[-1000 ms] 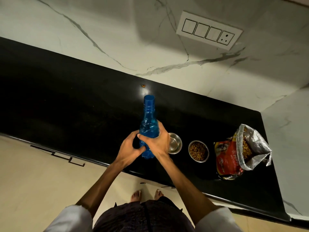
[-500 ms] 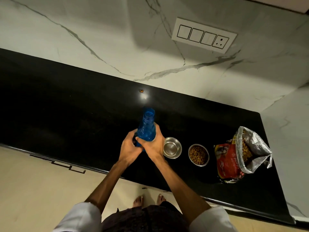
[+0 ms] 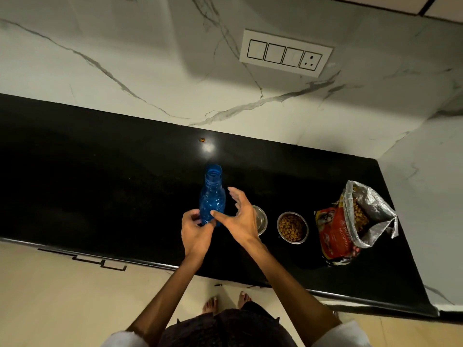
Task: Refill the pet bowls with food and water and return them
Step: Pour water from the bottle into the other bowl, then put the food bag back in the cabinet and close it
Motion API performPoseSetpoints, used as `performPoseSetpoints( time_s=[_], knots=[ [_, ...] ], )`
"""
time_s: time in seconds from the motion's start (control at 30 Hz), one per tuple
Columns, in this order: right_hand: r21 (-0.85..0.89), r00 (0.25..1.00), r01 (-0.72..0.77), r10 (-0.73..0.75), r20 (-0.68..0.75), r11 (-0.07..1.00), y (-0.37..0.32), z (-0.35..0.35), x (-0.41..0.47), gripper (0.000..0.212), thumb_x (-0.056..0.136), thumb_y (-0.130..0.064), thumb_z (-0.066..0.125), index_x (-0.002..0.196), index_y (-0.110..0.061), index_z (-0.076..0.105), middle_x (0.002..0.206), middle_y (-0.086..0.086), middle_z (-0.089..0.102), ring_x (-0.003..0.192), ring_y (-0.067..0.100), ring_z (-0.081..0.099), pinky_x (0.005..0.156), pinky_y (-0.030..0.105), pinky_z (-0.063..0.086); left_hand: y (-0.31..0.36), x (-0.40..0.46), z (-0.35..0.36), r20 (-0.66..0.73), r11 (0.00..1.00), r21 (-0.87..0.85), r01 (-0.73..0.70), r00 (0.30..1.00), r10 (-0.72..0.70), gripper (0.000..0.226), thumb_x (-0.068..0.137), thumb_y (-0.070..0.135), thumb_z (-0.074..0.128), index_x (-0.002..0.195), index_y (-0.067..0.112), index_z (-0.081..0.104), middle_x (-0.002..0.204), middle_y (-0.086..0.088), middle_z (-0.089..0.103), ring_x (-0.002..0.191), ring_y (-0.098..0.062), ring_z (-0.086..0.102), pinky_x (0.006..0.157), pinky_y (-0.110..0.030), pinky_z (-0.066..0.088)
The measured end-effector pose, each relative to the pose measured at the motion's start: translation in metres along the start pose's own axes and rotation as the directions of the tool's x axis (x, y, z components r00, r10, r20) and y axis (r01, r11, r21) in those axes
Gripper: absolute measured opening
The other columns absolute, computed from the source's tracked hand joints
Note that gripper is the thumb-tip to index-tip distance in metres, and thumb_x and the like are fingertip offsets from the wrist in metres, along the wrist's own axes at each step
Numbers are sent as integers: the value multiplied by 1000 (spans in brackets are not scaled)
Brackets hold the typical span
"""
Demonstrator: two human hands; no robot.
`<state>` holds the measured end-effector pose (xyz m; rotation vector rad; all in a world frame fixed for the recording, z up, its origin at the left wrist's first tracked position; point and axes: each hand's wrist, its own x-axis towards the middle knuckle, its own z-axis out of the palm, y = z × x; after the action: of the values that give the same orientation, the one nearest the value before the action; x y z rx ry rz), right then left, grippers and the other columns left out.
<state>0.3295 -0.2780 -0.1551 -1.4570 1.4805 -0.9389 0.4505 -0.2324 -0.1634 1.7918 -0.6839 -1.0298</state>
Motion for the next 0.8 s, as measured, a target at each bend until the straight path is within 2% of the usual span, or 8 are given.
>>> performPoseSetpoints(
  time_s=[0.07, 0.13, 0.27, 0.37, 0.47, 0.6, 0.73, 0.8],
  knots=[
    [3, 1000, 0, 0, -2, 1000, -3, -12, -3, 78, 74, -25, 95, 143, -26, 58, 141, -16, 60, 136, 5, 53, 115, 29, 42, 6, -8, 6, 4, 975, -171, 139, 990, -140, 43, 86, 15, 79, 121, 14, 55, 118, -6, 65, 104, -17, 66, 91, -35, 55],
    [7, 1000, -9, 9, -19, 1000, -9, -23, -7, 72, 76, -27, 93, 140, -29, 61, 138, -18, 61, 133, 4, 55, 113, 31, 45, 13, -16, 13, 78, 924, -295, 242, 970, -229, 38, 89, 12, 73, 124, 8, 56, 119, -13, 68, 102, -20, 68, 88, -39, 57],
    [24, 997, 8, -6, -80, 1000, -21, -44, -16, 59, 80, -27, 90, 134, -28, 66, 132, -15, 68, 127, 3, 61, 109, 30, 51, 36, -42, 28, 255, 871, -358, 336, 933, -255, 26, 94, 13, 66, 117, 2, 67, 111, -14, 74, 101, -25, 70, 89, -42, 57],
    [43, 993, 32, -26, -114, 999, -31, -59, -22, 47, 86, -27, 85, 130, -29, 69, 129, -11, 70, 125, 1, 62, 106, 30, 54, 56, -58, 41, 367, 894, -313, 321, 909, -198, 21, 99, 14, 55, 104, 3, 73, 97, -15, 75, 90, -21, 69, 81, -35, 57],
    [56, 982, 55, -44, -183, 997, -38, -75, -27, 35, 90, -27, 79, 124, -29, 72, 122, -10, 74, 120, 1, 66, 104, 37, 57, 71, -67, 54, 401, 907, -304, 291, 903, -155, 26, 102, 16, 53, 115, 1, 70, 105, -19, 77, 82, -16, 72, 68, -27, 59],
    [89, 958, 91, -62, -281, 992, -52, -101, -32, 25, 95, -22, 75, 119, -24, 75, 112, -10, 77, 113, 3, 70, 99, 40, 60, 96, -81, 70, 436, 915, -311, 257, 894, -103, 24, 100, 20, 58, 114, 4, 69, 104, -18, 76, 90, -21, 73, 74, -31, 58],
    [86, 926, 162, -121, -358, 983, -74, -134, -36, 19, 99, -23, 71, 118, -25, 75, 106, -10, 77, 107, 7, 73, 94, 41, 62, 127, -95, 88, 477, 923, -329, 197, 879, -17, 20, 101, 18, 57, 112, 9, 71, 108, -11, 77, 103, -23, 74, 88, -36, 61],
    [69, 903, 211, -167, -395, 975, -87, -152, -36, 18, 100, -23, 70, 118, -24, 75, 106, -10, 77, 105, 8, 73, 92, 41, 62, 145, -101, 99, 517, 920, -359, 159, 854, 54, 21, 104, 14, 53, 115, 6, 69, 109, -12, 77, 104, -23, 74, 83, -32, 62]
  ],
)
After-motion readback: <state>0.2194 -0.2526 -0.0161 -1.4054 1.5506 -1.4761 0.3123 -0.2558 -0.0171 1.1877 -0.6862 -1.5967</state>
